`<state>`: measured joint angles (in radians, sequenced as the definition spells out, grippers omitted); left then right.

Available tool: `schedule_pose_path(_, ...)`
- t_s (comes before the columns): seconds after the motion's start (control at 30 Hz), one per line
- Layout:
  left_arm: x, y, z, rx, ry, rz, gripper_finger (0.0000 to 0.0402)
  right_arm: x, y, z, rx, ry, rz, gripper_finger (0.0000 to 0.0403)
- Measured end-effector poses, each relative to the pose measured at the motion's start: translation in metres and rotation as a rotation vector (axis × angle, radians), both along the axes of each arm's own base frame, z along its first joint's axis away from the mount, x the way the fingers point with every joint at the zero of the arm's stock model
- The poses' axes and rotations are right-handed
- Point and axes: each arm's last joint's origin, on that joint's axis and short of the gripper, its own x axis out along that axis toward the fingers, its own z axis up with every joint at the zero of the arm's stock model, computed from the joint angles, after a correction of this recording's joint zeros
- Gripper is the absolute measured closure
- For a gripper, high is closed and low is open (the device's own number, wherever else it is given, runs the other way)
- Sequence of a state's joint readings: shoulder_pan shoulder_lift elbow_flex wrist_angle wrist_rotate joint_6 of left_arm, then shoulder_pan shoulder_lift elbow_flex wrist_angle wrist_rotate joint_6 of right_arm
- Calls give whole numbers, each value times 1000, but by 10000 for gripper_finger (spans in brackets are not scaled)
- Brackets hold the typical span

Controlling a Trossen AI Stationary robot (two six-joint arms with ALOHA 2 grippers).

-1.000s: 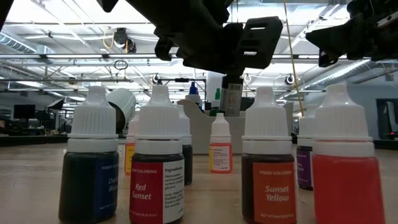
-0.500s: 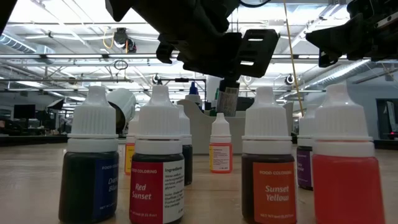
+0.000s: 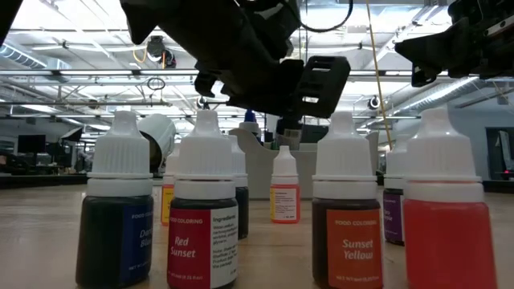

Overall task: Pick & Place food coloring
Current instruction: Put the large black food coloring bottle into the gray bin

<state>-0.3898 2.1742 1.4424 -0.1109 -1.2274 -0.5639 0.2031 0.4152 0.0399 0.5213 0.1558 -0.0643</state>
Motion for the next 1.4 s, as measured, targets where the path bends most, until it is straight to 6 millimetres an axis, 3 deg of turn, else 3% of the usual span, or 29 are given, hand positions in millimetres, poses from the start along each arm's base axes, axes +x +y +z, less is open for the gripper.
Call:
schedule_pose_path(0.37,-7,11,-16,-55,-9,21,285,0,0,0,0,0,0,403)
schedule_pose_path(0.8,0,28,-18,-116,30,0,274,0,0,0,0,0,0,403)
schedule_pose_path(1.4,-1,23,-18,-142,46,-43,259,0,0,-1,-3,11,0,403)
